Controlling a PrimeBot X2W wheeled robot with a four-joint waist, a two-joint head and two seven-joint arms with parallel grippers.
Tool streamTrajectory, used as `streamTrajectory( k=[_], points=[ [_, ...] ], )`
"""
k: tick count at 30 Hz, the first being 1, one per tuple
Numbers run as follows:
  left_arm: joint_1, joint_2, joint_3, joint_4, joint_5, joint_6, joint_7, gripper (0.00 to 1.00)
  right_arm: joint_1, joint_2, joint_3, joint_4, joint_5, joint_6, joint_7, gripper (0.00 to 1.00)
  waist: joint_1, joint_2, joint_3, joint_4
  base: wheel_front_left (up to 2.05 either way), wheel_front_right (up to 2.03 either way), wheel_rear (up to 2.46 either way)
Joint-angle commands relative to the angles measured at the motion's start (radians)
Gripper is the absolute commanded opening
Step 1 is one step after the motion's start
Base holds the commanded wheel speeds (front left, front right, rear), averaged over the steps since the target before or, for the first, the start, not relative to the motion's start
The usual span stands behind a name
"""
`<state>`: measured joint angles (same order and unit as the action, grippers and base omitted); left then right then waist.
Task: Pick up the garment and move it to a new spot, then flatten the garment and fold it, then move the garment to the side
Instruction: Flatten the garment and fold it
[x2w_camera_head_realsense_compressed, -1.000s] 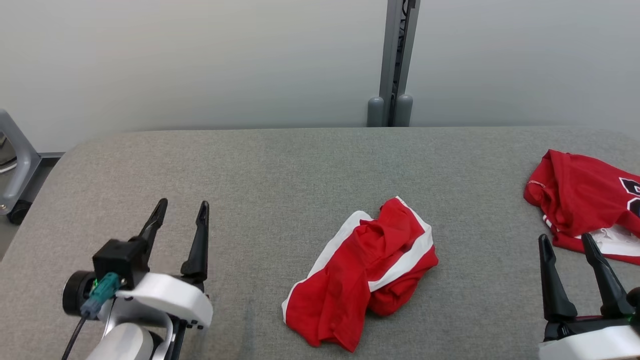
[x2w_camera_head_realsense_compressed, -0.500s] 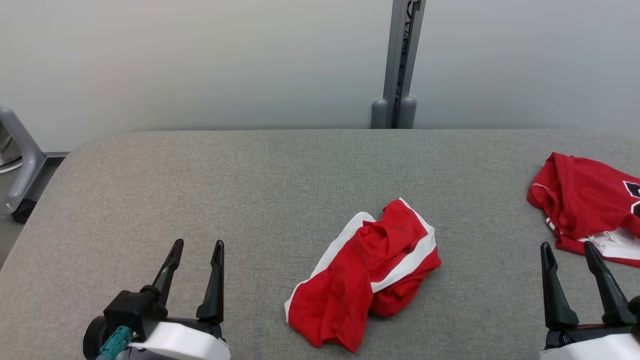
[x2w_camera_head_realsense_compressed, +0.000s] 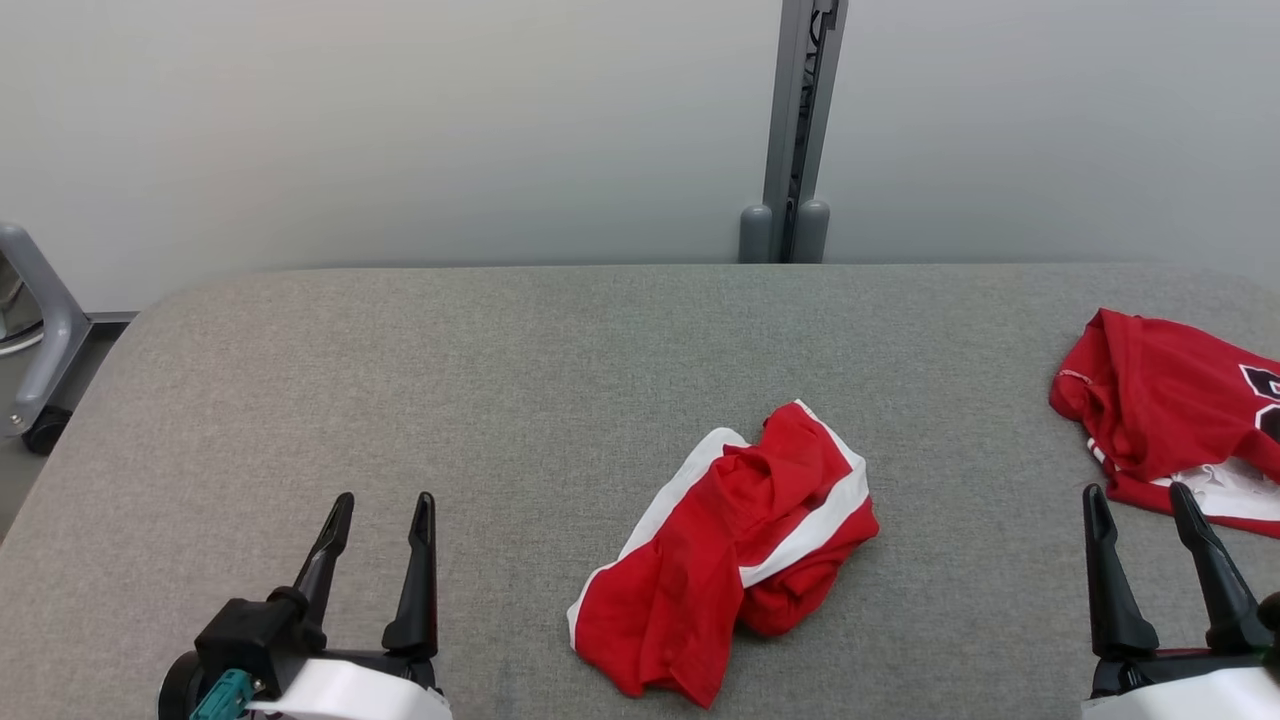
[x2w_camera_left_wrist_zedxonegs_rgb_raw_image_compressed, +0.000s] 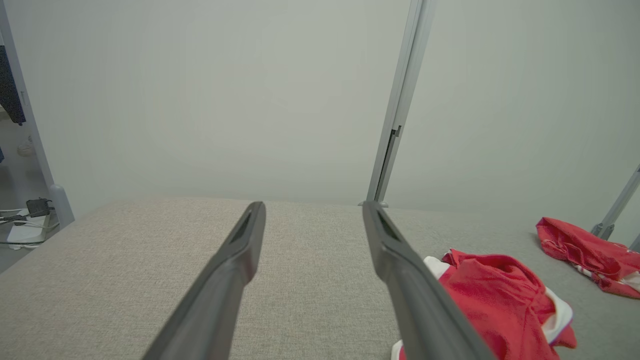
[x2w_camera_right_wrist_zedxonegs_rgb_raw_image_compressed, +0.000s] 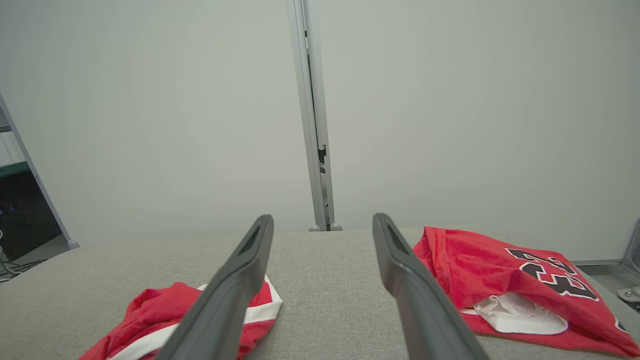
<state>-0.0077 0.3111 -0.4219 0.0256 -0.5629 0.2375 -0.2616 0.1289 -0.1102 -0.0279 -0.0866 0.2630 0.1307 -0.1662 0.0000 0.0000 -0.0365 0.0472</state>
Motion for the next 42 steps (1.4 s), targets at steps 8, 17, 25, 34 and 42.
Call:
streamTrajectory(
  k=[8, 17, 25, 34, 42],
  points=[
    [0.001, -0.011, 0.009, 0.017, 0.02, -0.022, -0.004, 1.0, 0.004, -0.008, 0.001, -0.005, -0.002, 0.0, 0.008, 1.0, 0.0, 0.0, -0.001, -0.002, 0.0, 0.0, 0.0],
    [-0.008, -0.016, 0.005, 0.031, 0.019, -0.031, -0.004, 1.0, 0.006, -0.01, 0.009, -0.003, 0.002, 0.0, 0.012, 1.0, 0.0, 0.0, -0.002, -0.004, 0.0, 0.0, 0.0],
    [-0.014, -0.018, 0.002, 0.034, 0.021, -0.035, -0.004, 1.0, 0.006, -0.013, 0.007, -0.003, 0.002, 0.0, 0.015, 1.0, 0.0, 0.0, -0.002, -0.004, 0.0, 0.0, 0.0],
    [-0.046, -0.012, -0.072, 0.011, 0.017, -0.115, 0.043, 1.0, -0.005, -0.012, 0.004, -0.005, 0.002, 0.0, 0.016, 1.0, 0.0, 0.0, 0.005, -0.007, 0.0, 0.0, 0.0],
    [-0.095, -0.029, -0.227, 0.028, -0.015, -0.204, 0.285, 1.0, -0.027, -0.018, 0.001, -0.01, 0.003, 0.0, 0.018, 1.0, 0.0, 0.0, 0.031, -0.044, 0.0, 0.0, 0.0]
  ],
)
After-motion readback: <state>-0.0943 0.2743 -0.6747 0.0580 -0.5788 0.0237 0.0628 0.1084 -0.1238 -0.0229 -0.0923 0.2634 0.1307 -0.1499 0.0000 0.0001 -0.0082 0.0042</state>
